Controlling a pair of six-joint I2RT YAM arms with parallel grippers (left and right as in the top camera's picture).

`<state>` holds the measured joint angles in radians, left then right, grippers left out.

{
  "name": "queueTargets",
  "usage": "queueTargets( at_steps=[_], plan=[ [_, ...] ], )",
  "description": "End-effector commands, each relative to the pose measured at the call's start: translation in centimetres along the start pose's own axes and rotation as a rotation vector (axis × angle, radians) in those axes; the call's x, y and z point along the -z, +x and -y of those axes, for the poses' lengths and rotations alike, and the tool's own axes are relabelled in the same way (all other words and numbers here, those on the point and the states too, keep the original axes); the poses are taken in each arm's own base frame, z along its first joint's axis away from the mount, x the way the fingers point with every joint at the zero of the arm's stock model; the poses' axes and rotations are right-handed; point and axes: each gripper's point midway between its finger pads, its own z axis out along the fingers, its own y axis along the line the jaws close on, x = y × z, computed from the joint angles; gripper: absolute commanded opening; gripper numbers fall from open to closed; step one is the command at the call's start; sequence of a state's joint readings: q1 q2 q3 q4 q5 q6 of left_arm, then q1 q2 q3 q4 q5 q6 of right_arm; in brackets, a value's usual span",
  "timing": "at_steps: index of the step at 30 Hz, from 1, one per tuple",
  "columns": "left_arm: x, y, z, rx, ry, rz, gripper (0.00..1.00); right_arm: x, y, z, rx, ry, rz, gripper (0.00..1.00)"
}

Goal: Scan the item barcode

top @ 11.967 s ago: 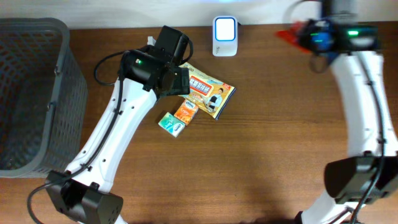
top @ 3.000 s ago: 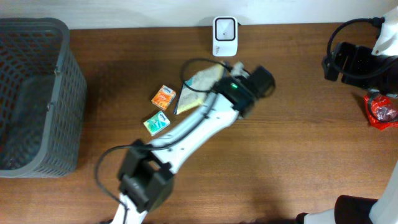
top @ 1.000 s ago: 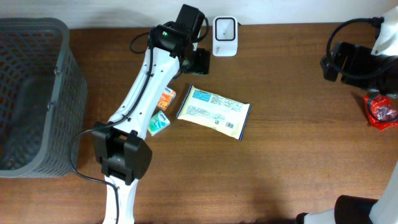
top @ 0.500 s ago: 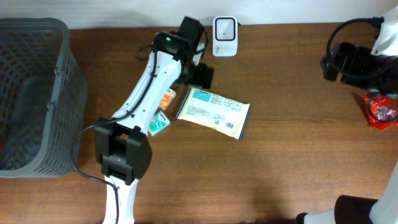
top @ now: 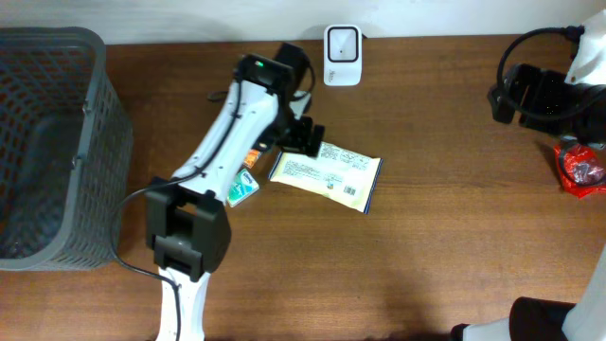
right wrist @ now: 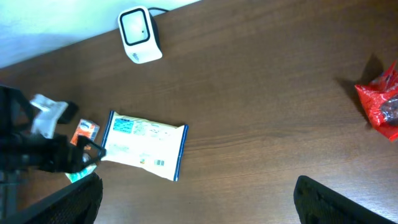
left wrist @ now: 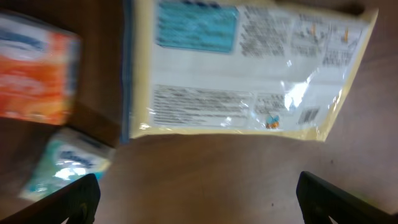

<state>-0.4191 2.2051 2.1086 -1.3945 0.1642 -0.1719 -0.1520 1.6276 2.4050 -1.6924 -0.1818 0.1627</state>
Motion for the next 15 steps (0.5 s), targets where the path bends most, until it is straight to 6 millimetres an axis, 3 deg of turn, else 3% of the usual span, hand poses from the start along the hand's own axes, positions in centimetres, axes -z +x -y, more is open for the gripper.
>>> queueTargets(
  at_steps=[1,4,9,15],
  plan=[
    [5.7,-1.3,-2.4,0.04,0.0,0.147,0.99,0.8,0.1,-0.1,-0.013,-0.008,0.016,0.98],
    [5.8,-1.9,-3.7,0.056,0.001,0.166,0.99,0.8,0.1,-0.1,-0.013,-0.008,0.016,0.98],
    [3.9,-2.1,-1.4,-0.051,0.142,0.136,0.99,0.8,0.1,-0.1,-0.013,-0.008,0.016,0.98],
    [1.5,-2.5,-2.3,-0.046,0.127,0.112,0.99,0.8,0.1,-0.1,-0.013,-0.008,0.016,0.98]
  ],
)
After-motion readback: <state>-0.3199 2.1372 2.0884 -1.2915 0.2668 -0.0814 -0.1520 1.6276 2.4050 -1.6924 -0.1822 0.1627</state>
